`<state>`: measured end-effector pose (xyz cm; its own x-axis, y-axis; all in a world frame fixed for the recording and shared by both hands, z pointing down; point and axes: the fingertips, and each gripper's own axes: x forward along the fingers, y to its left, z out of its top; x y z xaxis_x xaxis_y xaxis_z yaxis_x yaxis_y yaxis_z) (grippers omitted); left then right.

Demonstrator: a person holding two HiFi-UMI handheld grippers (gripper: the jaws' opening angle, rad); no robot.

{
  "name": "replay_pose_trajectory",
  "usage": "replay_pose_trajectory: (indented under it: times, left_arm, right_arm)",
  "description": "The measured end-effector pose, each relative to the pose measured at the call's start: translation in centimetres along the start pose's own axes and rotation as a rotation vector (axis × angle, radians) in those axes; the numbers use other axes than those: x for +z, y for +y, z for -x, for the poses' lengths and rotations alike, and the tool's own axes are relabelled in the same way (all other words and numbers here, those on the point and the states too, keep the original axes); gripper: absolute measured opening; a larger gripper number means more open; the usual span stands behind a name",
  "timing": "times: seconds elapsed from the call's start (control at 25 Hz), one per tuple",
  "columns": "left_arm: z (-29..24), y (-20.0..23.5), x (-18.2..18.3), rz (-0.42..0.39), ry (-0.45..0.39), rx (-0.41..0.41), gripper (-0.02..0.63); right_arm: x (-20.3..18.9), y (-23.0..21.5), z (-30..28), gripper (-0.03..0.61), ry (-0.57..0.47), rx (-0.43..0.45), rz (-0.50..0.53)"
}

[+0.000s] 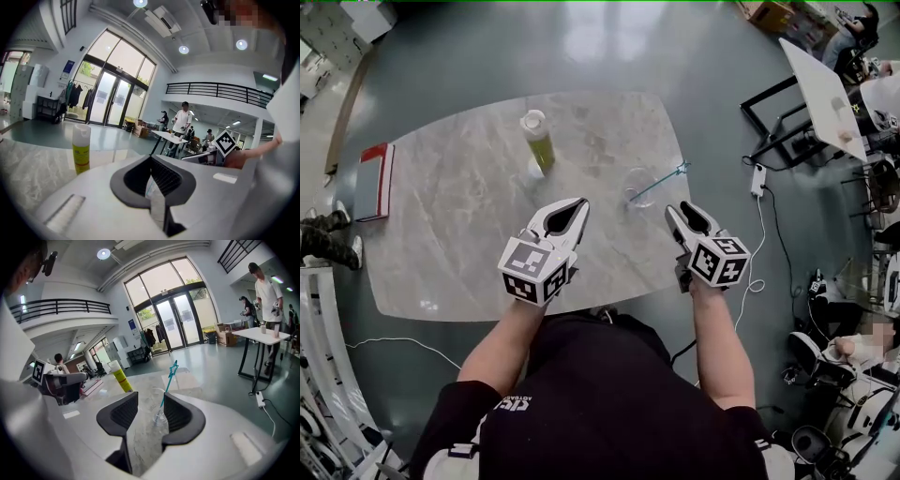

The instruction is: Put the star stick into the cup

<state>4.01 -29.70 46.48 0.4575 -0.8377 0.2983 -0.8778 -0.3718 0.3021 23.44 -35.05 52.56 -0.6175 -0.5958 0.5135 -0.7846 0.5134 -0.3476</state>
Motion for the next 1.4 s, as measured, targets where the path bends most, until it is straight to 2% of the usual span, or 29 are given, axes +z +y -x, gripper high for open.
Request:
replay_pose_trajectory:
  times: [0.32,0.6,0.76,1.04,1.32,1.4]
  left_arm:
    - [5.0,-3.2,1.5,-0.047,-0.037,0.058,0.003]
    - [9.7,-8.5,1.0,-0.089,-0.044,0.069,0.003]
    - [12.1,-10.8,1.9,-0.070,-0.056,0.038,0.003]
    - [14.7,-12.8,4.1,-0.133,-0.067,-0.036,0.003]
    - [17.6,-13.8,6.1,-0.232,-0.051,-0.110,0.003]
    - [17.9,-13.7,6.6,-0.236,-0.060,-0.121,0.003]
  right_arm:
    - [0.6,2.2,5.8,0.177,-0.092,0.064,-0.034]
    - [0.6,4.9,13.1,0.157,-0.190,0.124,-0.018]
    - [1.0,6.4,17.0,0.135,-0.256,0.137,-0.010]
    - [1.1,8.6,22.7,0.117,-0.362,0.121,0.019]
    - [1.5,15.5,26.3,0.064,-0.444,0.143,0.093]
    - [1.9,17.4,26.5,0.038,-0.454,0.159,0.126]
